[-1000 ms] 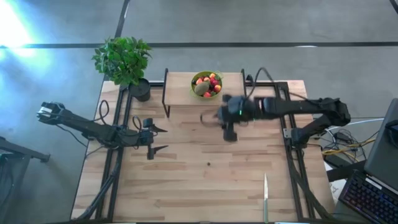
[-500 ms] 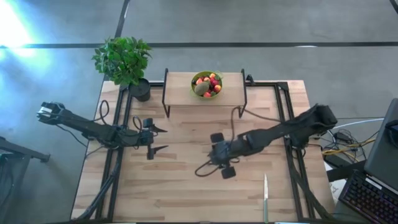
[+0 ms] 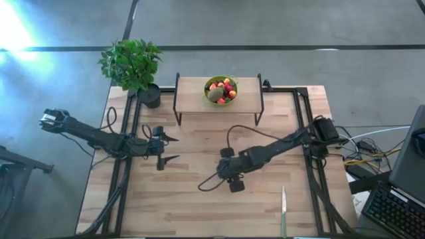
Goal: Pick & Place Fruit
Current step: Put the blueberry into the green strainer bowl on the shelf
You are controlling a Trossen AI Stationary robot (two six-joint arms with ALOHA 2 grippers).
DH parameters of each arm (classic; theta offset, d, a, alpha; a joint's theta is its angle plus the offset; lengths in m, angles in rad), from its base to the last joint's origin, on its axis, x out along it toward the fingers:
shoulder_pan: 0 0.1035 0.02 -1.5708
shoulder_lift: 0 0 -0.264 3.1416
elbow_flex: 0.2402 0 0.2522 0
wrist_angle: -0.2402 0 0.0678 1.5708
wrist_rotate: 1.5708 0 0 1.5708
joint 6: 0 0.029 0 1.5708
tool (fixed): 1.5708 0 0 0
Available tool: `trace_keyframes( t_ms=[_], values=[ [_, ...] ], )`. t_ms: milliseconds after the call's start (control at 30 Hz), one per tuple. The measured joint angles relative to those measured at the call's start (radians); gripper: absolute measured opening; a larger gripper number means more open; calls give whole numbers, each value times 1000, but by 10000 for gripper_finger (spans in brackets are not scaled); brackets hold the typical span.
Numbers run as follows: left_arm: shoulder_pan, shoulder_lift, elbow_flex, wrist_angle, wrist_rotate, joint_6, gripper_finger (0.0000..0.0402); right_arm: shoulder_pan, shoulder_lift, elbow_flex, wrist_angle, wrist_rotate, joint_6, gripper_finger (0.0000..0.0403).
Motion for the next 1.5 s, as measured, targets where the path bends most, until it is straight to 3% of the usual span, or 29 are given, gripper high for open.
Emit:
trace_keyframes(
  t_ms=[533,1067,1500],
  values=[
    [0,0,0,-10,0,0,328,-6,102,1,36,-5,29,141],
    [0,0,0,-7,0,0,328,-5,89,0,33,-14,25,52],
    [0,0,0,-10,0,0,328,-6,72,-3,7,-1,23,53]
  ],
)
